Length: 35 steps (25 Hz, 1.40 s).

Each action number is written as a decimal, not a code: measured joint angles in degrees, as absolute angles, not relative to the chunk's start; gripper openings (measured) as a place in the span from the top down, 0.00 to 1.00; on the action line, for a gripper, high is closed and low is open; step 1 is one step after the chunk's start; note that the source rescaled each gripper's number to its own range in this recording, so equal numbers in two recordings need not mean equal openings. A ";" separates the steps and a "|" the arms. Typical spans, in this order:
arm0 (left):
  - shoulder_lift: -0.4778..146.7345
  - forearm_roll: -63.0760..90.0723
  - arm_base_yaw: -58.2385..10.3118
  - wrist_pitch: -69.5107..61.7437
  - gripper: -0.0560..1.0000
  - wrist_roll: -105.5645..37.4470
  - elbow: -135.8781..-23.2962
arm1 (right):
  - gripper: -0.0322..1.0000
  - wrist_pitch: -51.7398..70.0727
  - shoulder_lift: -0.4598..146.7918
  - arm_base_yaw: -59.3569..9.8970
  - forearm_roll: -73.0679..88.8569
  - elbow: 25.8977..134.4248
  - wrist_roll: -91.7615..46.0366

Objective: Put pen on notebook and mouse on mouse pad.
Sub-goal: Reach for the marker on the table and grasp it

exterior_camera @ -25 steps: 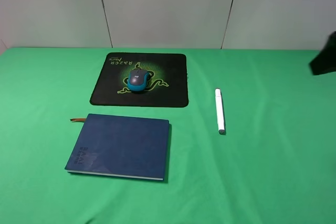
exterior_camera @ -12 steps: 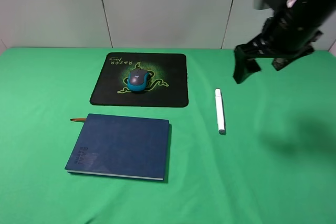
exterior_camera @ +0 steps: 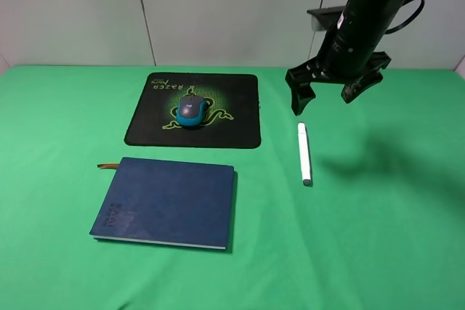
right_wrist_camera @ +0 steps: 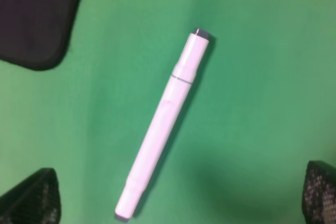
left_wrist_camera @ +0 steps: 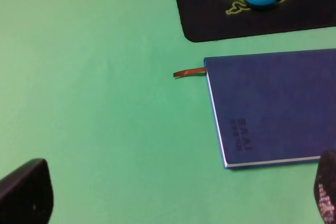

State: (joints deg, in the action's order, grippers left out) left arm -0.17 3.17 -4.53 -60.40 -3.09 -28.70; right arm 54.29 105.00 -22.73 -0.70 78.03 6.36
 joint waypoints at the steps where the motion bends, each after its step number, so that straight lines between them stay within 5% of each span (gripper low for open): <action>1: -0.17 3.17 -4.53 -60.40 0.00 -3.09 -28.70 | 0.00 54.24 105.95 -22.73 -0.70 78.03 6.41; 35: -0.17 3.17 -4.53 -60.40 0.00 -3.09 -28.70 | 0.00 47.31 121.35 -22.73 -1.30 78.44 6.84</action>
State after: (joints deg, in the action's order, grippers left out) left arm -0.17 3.17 -4.53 -60.40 -3.09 -28.70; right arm 47.31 121.35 -22.73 -1.30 78.44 6.84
